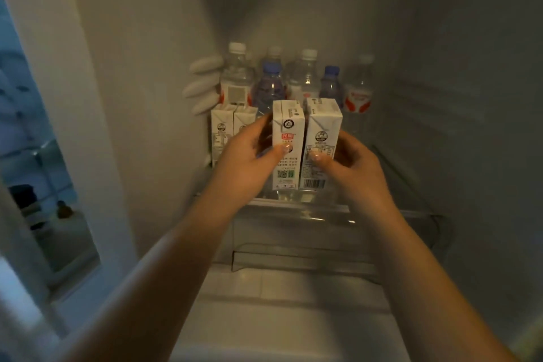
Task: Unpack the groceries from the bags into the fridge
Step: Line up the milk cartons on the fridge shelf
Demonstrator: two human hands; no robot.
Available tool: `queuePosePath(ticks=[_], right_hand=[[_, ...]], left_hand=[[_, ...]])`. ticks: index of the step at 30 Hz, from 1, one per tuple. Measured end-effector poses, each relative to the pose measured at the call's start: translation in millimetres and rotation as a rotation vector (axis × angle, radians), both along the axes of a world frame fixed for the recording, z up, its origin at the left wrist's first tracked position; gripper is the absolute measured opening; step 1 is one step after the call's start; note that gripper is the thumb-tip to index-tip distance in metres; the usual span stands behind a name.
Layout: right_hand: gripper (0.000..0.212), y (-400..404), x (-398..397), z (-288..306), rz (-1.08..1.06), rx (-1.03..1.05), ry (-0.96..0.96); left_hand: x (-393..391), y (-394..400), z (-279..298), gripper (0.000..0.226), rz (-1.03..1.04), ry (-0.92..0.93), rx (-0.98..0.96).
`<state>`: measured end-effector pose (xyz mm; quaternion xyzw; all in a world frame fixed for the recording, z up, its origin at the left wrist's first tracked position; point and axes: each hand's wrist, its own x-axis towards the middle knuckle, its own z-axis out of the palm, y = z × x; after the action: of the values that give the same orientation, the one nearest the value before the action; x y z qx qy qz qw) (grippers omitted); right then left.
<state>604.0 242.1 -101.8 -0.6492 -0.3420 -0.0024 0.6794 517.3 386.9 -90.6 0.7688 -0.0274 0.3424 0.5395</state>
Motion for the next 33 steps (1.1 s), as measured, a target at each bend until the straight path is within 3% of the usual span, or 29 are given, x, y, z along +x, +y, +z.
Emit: queuePosePath(ticks=[9, 21, 26, 31, 33], right_hand=[[0.04, 23.7, 51.0, -6.7, -0.019, -0.114, 0.04], [0.052, 41.4, 71.8, -20.1, 0.0, -0.221, 0.06], [0.063, 37.1, 73.3, -17.9, 0.035, -0.325, 0.057], [0.067, 38.0, 73.8, -16.5, 0.044, -0.359, 0.058], [0.066, 38.8, 75.4, -15.3, 0.048, -0.373, 0.055]], left_hand=[[61.8, 21.7, -18.2, 0.043, 0.102, 0.079, 0.033], [72.6, 33.7, -36.1, 0.04, 0.195, 0.071, 0.058], [64.1, 35.4, -43.7, 0.063, 0.317, 0.087, 0.307], [57.6, 35.4, -54.4, 0.105, 0.712, 0.058, 0.891], [58.5, 36.1, -54.7, 0.113, 0.794, 0.126, 1.029]])
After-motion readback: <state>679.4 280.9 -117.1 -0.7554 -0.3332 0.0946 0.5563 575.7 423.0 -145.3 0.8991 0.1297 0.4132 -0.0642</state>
